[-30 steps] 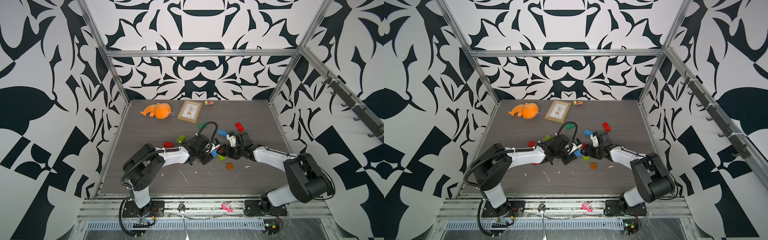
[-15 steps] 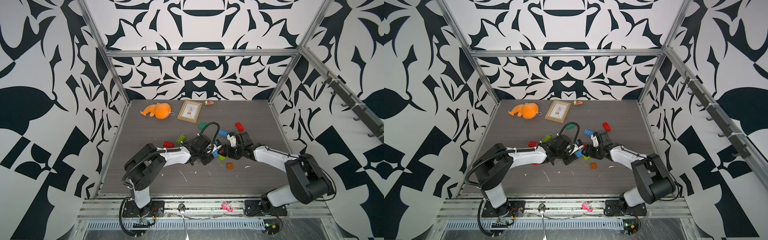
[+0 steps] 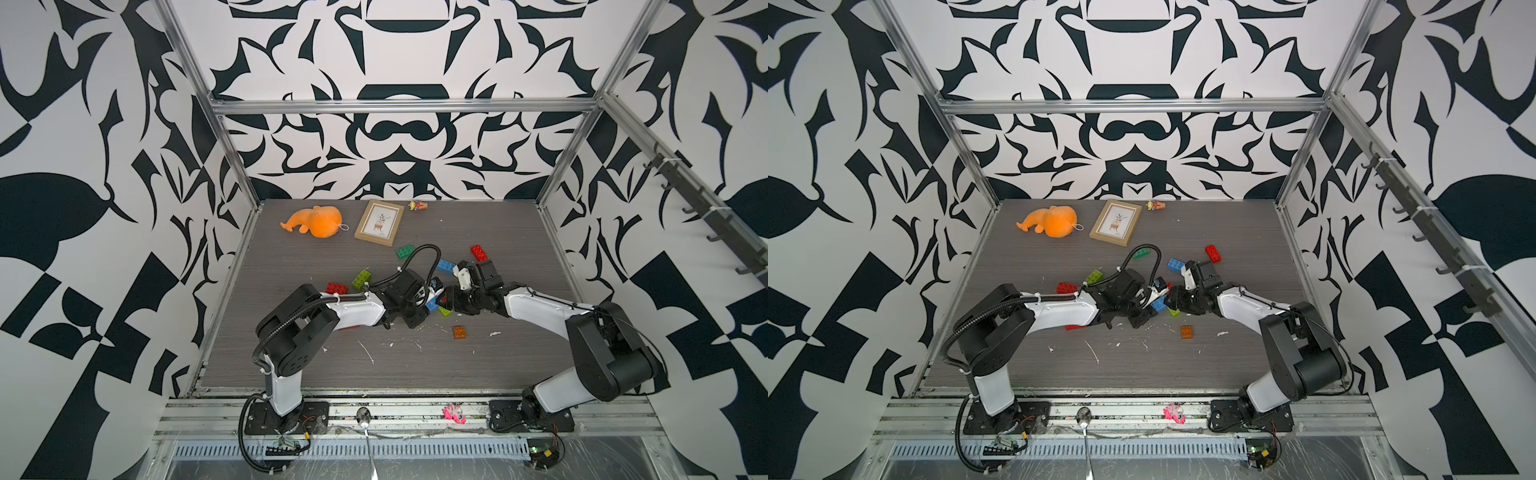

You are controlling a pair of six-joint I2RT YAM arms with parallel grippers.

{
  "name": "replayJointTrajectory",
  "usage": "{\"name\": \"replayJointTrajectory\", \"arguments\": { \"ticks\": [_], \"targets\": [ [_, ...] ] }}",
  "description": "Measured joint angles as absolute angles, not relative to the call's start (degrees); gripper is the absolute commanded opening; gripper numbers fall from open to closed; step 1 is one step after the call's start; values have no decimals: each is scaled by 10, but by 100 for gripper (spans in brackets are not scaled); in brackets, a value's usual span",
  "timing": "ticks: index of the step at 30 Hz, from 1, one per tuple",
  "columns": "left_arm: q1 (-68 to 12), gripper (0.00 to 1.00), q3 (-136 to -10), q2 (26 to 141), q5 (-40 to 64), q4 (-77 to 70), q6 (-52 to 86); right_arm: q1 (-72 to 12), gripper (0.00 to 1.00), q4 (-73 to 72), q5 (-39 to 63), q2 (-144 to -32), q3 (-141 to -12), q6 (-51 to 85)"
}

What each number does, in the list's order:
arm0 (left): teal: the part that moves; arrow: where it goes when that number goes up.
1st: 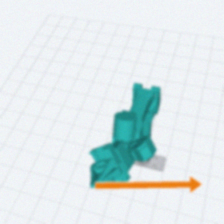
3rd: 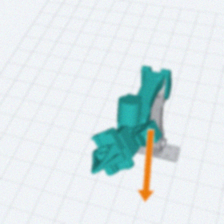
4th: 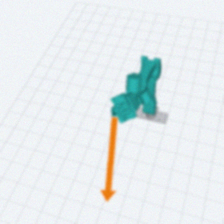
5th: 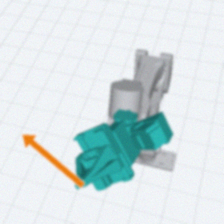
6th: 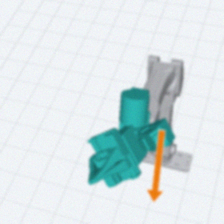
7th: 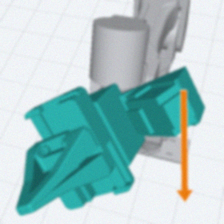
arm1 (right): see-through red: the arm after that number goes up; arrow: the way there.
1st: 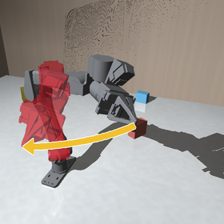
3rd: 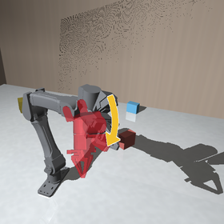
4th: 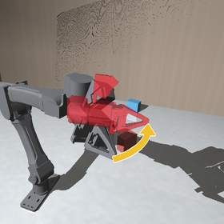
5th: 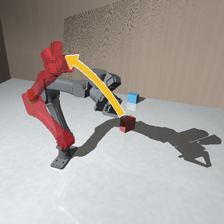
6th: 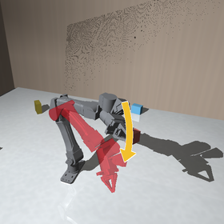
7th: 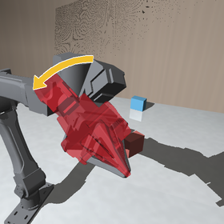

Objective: Assemble a small pinwheel with lego
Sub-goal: Assemble the lego brick with the lego brick.

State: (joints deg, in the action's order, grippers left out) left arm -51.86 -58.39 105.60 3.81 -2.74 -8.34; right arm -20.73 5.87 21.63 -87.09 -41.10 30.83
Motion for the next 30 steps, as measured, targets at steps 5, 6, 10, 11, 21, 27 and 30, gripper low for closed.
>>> {"name": "replayJointTrajectory", "arguments": {
  "ticks": [5, 6, 10, 11, 21, 27, 30],
  "targets": [
    [-518, 38, -585, 1056, 39, -27, -83, -207, 57, 58, 216, -871, -411, 308],
    [-518, 41, -585, 1056, 39, -27, -83, -207, 57, 58, 216, -871, -411, 308],
    [-518, 54, -586, 1056, 39, -19, -78, -207, 62, 56, 214, -871, -411, 308],
    [-518, 57, -586, 1056, 39, -17, -76, -207, 64, 56, 213, -871, -411, 308],
    [-510, 74, -556, 983, 34, -28, -44, -203, 80, 61, 225, -871, -404, 308],
    [-505, 100, -491, 883, 19, -42, -1, -203, 86, 55, 244, -871, -397, 311],
    [-502, 100, -463, 831, -3, -29, 31, -203, 92, 48, 255, -871, -396, 314]
  ]
}}
